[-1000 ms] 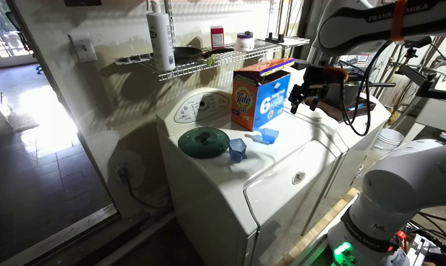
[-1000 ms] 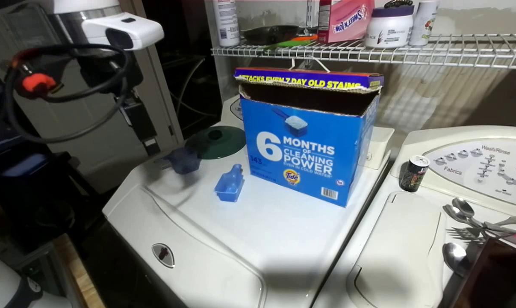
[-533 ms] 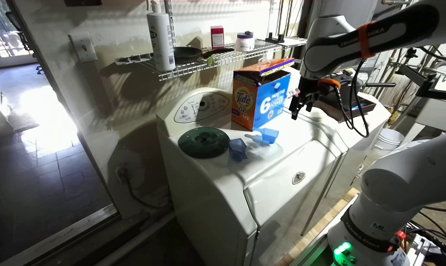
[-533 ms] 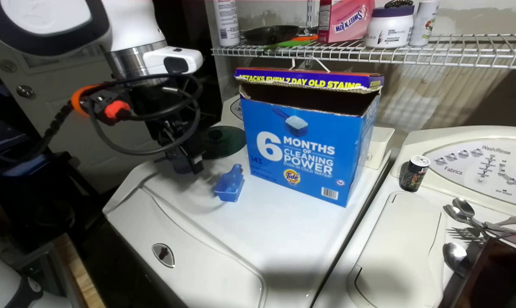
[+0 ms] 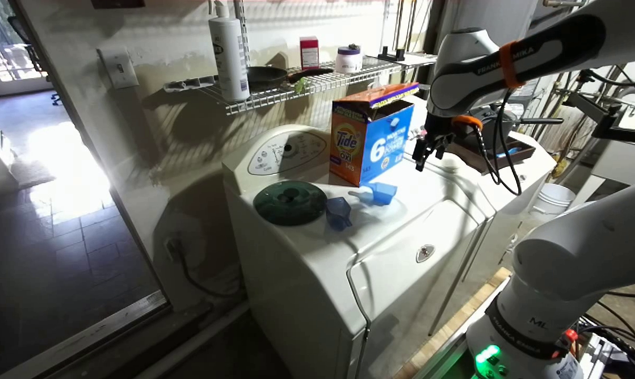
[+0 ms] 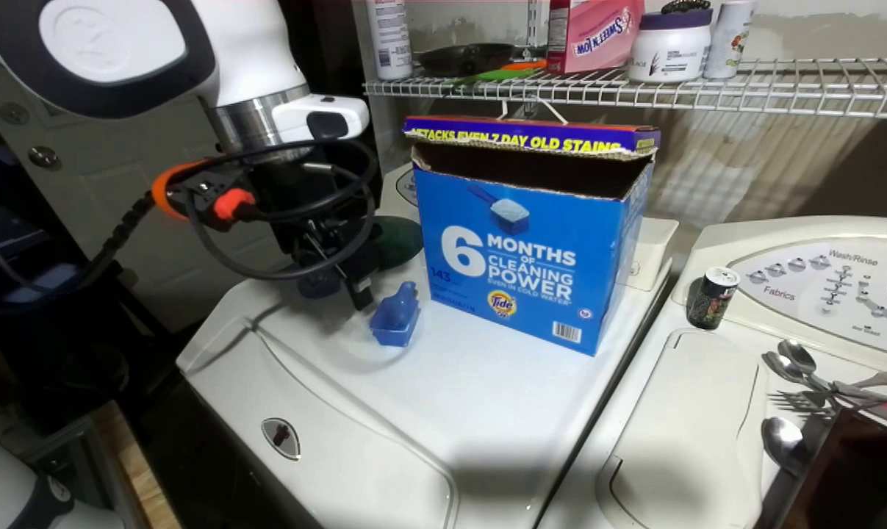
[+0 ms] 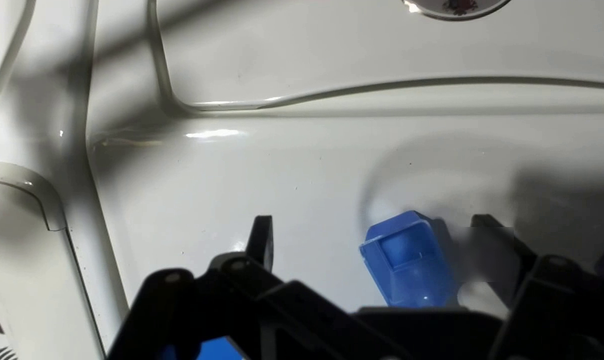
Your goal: Put the blue measuring cup on the bottom shelf above the machines.
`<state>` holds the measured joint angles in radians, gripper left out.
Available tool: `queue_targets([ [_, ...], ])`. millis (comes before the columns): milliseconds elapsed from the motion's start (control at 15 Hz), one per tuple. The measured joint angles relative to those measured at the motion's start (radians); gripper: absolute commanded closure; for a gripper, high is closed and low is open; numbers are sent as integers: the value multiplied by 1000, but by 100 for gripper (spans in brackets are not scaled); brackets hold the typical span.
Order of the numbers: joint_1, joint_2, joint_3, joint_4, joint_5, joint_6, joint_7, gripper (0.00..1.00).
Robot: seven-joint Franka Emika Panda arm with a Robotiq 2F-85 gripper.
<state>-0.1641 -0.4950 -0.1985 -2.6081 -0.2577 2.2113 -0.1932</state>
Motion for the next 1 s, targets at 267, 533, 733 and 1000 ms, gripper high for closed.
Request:
queue_targets([
  [267, -1, 68, -56, 0, -1, 139, -124, 0],
  [533, 12, 163, -91, 4, 19, 284, -234, 0],
  [733, 41, 244, -103, 19, 87, 354, -319, 0],
  [1000, 77, 344, -102, 60, 191, 422, -423, 0],
])
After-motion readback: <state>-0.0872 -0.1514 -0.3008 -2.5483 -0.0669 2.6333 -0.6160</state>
